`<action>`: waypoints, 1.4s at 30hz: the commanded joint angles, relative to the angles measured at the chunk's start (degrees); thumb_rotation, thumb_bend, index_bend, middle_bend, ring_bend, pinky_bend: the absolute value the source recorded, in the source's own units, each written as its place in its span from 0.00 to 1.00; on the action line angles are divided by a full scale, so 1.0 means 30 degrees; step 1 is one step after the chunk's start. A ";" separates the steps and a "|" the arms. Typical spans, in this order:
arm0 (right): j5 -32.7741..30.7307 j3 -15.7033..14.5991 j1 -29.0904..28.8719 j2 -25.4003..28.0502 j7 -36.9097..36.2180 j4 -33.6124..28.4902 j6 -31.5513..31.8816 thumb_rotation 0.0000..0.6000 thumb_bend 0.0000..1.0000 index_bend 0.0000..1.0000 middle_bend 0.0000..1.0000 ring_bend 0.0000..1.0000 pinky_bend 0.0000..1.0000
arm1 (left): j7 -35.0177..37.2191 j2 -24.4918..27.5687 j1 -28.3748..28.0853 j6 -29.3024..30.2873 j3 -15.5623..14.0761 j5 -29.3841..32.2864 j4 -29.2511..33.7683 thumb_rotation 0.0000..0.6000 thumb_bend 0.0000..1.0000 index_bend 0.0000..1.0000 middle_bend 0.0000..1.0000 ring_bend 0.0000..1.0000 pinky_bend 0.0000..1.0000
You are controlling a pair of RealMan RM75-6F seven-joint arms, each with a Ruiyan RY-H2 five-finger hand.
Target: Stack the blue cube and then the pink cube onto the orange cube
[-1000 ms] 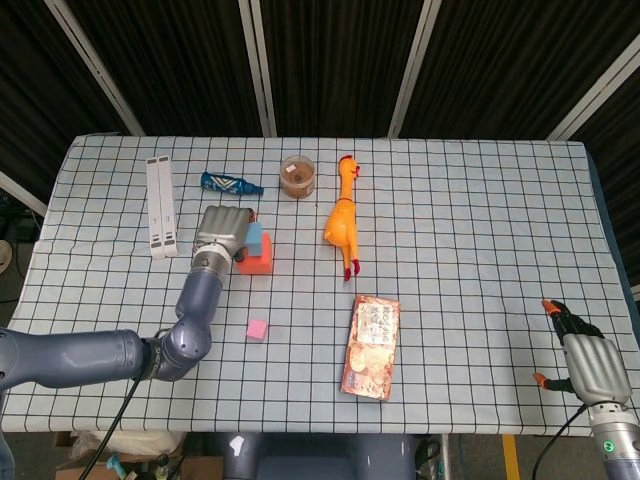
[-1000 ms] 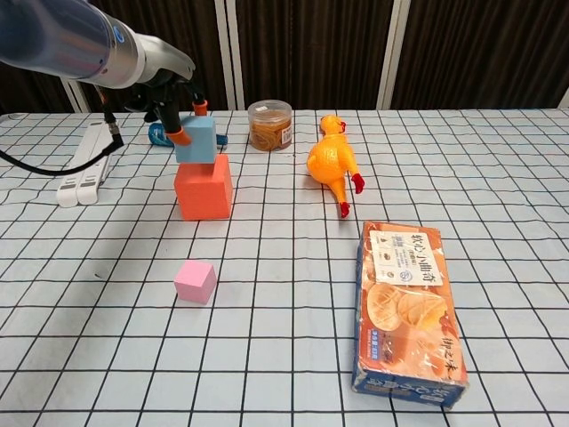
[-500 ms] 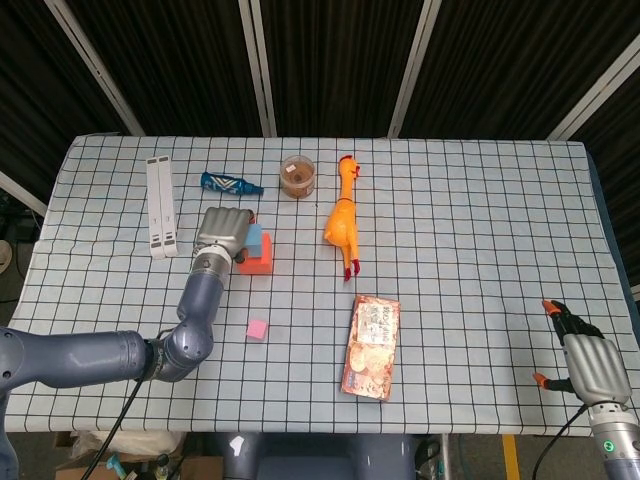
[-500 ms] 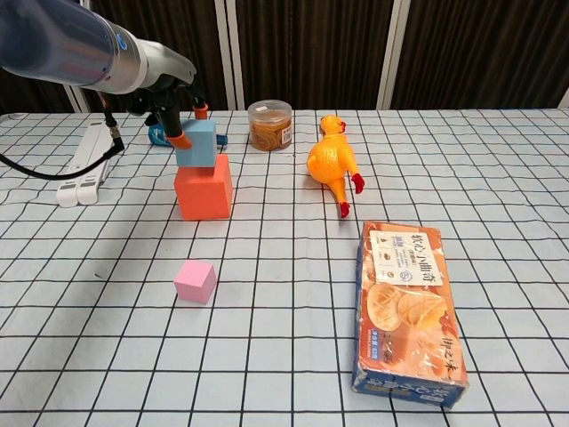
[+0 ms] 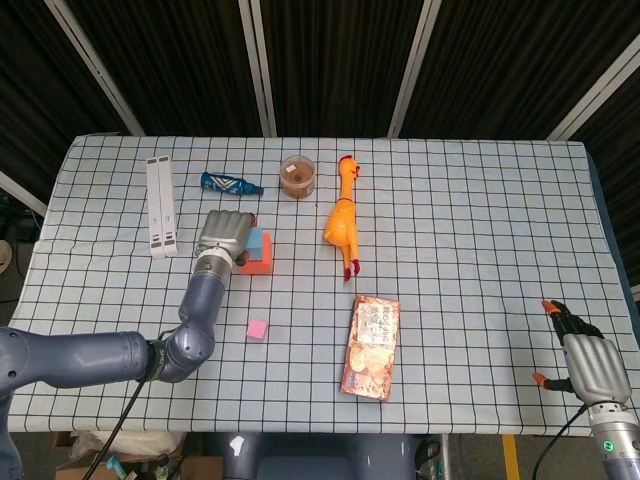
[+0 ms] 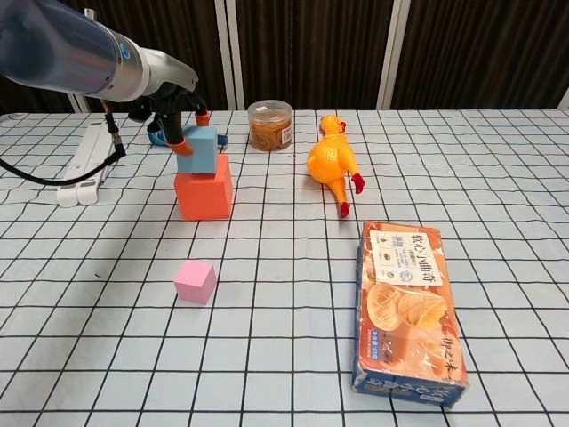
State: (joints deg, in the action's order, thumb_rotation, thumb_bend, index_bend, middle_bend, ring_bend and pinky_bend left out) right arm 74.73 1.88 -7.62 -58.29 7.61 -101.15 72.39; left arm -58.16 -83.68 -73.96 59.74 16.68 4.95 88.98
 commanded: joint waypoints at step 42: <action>-0.0244 -0.0002 -0.0056 -0.0054 0.0106 -0.0005 -0.0137 1.00 0.13 0.05 0.09 0.19 0.24 | -0.0490 -0.0196 -0.0075 0.0257 -0.0198 -0.0186 -0.0230 1.00 0.38 0.24 0.90 0.73 0.82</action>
State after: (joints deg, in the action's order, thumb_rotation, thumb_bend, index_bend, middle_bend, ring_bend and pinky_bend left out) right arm 74.00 1.88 -7.79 -58.45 7.94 -101.17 71.98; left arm -59.64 -84.27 -74.19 60.51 16.08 4.39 88.28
